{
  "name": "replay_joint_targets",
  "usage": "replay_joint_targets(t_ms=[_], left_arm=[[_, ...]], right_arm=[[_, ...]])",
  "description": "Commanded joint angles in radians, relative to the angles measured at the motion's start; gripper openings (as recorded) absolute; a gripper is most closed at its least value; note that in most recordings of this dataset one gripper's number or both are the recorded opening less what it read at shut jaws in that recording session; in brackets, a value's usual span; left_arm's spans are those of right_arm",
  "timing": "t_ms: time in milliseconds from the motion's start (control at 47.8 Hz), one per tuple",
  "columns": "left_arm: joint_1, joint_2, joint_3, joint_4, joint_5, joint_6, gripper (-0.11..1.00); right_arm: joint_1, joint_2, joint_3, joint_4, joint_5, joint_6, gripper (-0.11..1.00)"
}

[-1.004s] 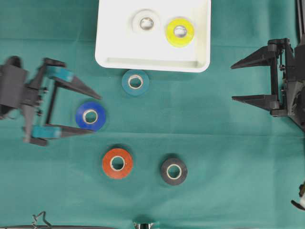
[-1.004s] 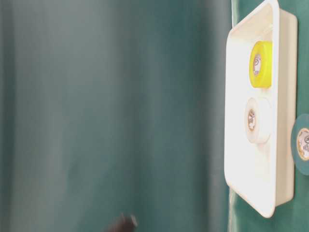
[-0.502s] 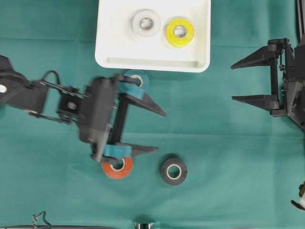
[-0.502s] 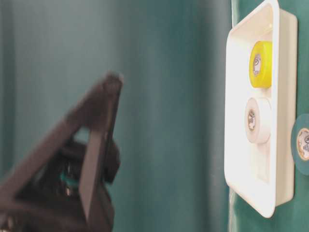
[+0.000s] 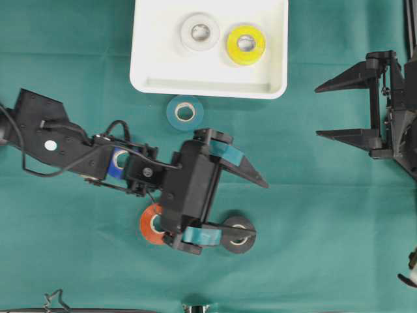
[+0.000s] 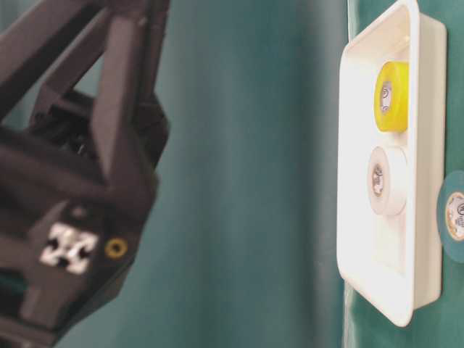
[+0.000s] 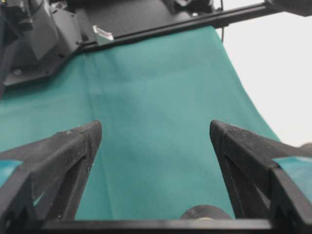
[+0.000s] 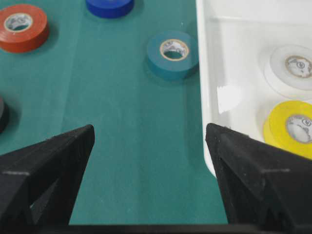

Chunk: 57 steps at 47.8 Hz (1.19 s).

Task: Pick up the tape from a random location and place it into the white case.
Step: 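Move the left gripper over the black tape roll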

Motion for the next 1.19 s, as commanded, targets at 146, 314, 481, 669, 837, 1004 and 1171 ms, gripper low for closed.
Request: replay_joint_targets(t_ms=[146,314,481,669,837,1004,1171], left_arm=[[-0.005,-0.006,-0.044,-0.002,0.028,-0.009,0.96],[-0.017,0.028,-0.11,-0.003,0.11,-0.008,0.96],[-0.023,0.103,-0.265,-0.003,0.376,-0.008,0.96],[-0.026,0.183,-0.443,0.002,0.669,-0.008,0.96],[-0.026,0.236,-0.552,0.003,0.834,-0.009,0.96],[-0.031,0.275,-0.597,0.005,0.9,-0.009,0.96],[-0.031,0.275,-0.592,0.005,0.9,-0.009,0.96]], right_arm=[[-0.002,0.005,-0.031,-0.002,-0.003,-0.002,0.87],[-0.002,0.005,-0.034,-0.002,-0.002,-0.002,0.87],[-0.002,0.006,-0.037,-0.002,0.002,-0.002,0.87],[-0.002,0.006,-0.037,-0.002,0.005,-0.002,0.87],[-0.002,0.006,-0.037,-0.003,0.006,-0.002,0.87],[-0.002,0.008,-0.037,-0.003,0.006,-0.002,0.87],[-0.002,0.008,-0.037,-0.003,0.005,-0.003,0.87]])
